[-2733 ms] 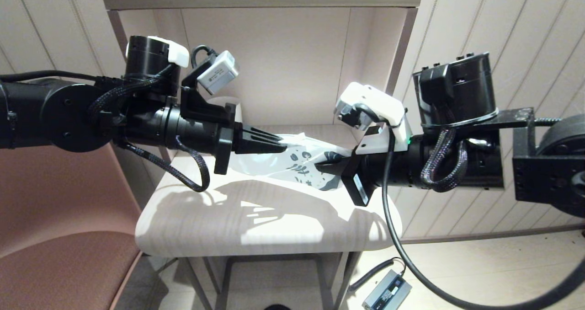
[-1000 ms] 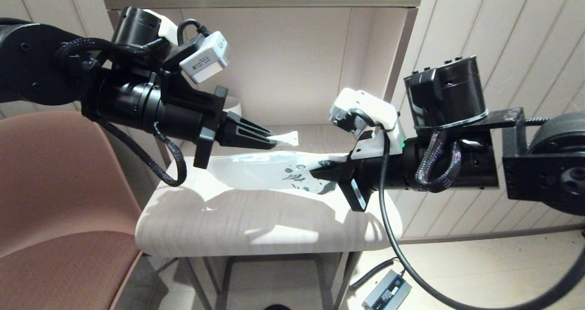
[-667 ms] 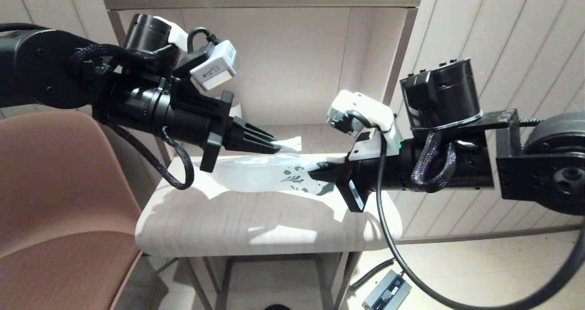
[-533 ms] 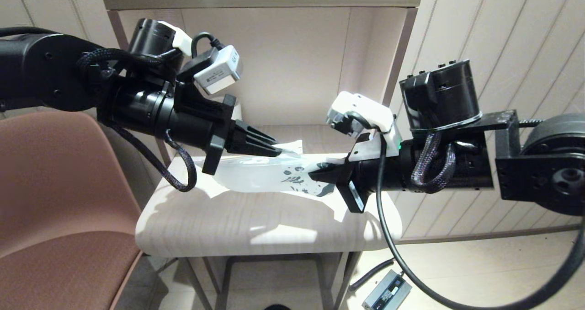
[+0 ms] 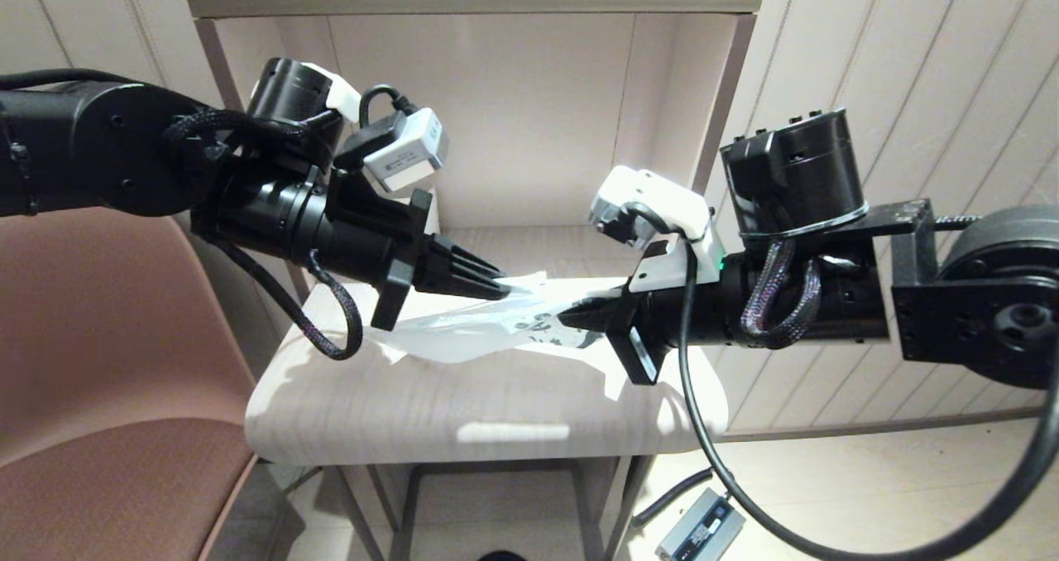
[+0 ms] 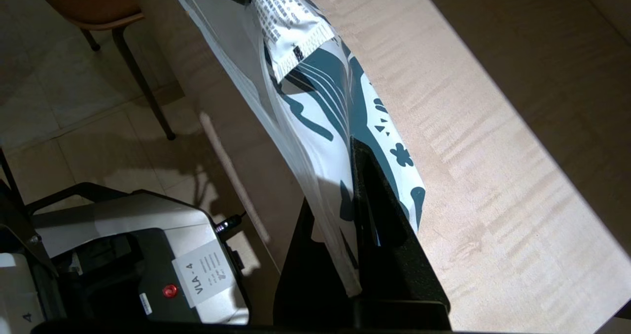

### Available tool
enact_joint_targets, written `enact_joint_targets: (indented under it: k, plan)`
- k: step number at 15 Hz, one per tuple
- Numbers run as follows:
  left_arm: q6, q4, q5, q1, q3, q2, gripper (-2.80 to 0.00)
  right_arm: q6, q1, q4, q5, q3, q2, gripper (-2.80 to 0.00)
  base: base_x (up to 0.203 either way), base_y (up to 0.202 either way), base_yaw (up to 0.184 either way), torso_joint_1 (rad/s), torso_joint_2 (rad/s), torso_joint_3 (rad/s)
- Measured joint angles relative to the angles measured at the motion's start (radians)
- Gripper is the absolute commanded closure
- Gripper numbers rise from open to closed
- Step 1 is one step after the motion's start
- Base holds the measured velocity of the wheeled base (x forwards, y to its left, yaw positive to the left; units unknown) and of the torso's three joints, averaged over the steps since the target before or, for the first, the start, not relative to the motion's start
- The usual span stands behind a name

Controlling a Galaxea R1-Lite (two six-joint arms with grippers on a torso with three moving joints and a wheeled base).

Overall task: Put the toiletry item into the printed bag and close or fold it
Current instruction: Place the toothpaste in the storage bag

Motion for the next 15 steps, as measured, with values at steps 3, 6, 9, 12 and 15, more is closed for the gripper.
enact_joint_targets:
  k: [3,6,9,12,15]
  plan:
    - [0.005,-0.003,0.001,0.001,0.009,0.003,0.0,0.0,0.0,0.001,0.001,-0.002,0.002,0.0,0.0,0.0,0.0,0.0,0.0,0.0]
    - [-0.001,-0.002,-0.001,0.001,-0.029,-0.006,0.0,0.001,-0.003,0.0,0.002,-0.002,0.011,0.0,0.0,0.0,0.0,0.0,0.0,0.0]
    - [-0.003,-0.007,0.011,0.004,-0.043,-0.025,0.0,0.003,-0.004,0.001,0.002,-0.006,0.015,0.0,0.0,0.0,0.0,0.0,0.0,0.0]
    - [-0.002,-0.041,0.039,0.005,-0.027,-0.045,0.0,0.003,-0.007,0.0,0.003,-0.006,0.015,0.0,0.0,0.0,0.0,0.0,0.0,0.0]
    - [0.01,-0.088,0.069,0.005,0.01,-0.073,0.0,0.005,-0.009,-0.003,0.003,-0.009,0.017,0.0,0.0,0.0,0.0,0.0,0.0,0.0]
